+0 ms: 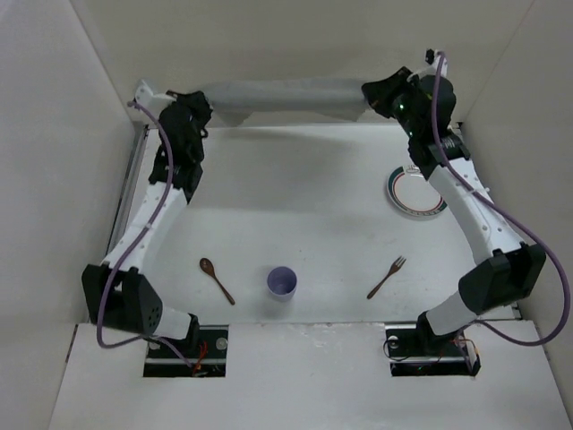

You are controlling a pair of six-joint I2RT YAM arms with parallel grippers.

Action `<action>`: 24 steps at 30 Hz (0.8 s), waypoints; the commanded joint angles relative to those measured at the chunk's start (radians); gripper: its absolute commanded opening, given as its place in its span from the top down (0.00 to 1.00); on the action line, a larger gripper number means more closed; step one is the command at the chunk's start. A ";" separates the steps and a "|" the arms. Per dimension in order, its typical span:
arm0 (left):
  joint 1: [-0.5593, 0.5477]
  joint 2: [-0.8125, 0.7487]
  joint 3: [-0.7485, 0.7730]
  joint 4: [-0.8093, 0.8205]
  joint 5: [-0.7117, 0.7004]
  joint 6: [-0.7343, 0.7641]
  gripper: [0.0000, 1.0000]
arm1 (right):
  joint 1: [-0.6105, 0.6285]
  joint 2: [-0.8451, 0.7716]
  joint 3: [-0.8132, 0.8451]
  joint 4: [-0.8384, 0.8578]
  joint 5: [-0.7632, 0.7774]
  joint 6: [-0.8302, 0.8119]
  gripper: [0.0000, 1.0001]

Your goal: Set the dinner table for one person

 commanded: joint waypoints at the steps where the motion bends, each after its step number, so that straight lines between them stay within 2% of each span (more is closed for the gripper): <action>1: 0.011 -0.134 -0.328 0.164 -0.044 -0.069 1.00 | 0.003 -0.059 -0.281 0.146 -0.011 -0.018 0.90; 5: 0.017 -0.240 -0.765 0.272 -0.050 -0.221 0.98 | 0.033 -0.122 -0.637 0.315 -0.020 -0.004 0.89; 6: 0.014 -0.248 -0.836 0.293 -0.054 -0.244 0.97 | 0.049 -0.127 -0.719 0.357 -0.020 0.005 0.88; 9: 0.017 -0.250 -0.990 0.306 -0.064 -0.279 0.86 | 0.102 -0.108 -0.882 0.445 0.008 0.042 0.84; 11: 0.025 -0.292 -1.063 0.289 -0.057 -0.284 0.72 | 0.131 -0.096 -0.943 0.462 0.045 0.068 0.81; 13: 0.018 -0.372 -1.107 0.251 -0.062 -0.270 0.60 | 0.152 -0.113 -0.992 0.455 0.068 0.089 0.76; 16: 0.025 -0.547 -1.142 0.142 -0.056 -0.227 0.50 | 0.181 -0.199 -1.055 0.409 0.109 0.099 0.50; 18: 0.027 -0.662 -1.144 0.055 -0.067 -0.186 0.47 | 0.194 -0.263 -1.083 0.370 0.156 0.102 0.41; 21: 0.010 -0.741 -1.107 -0.036 -0.097 -0.121 0.47 | 0.211 -0.361 -1.111 0.310 0.229 0.096 0.36; 24: -0.001 -0.618 -1.036 -0.061 -0.136 -0.084 0.43 | 0.221 -0.401 -1.126 0.272 0.265 0.108 0.34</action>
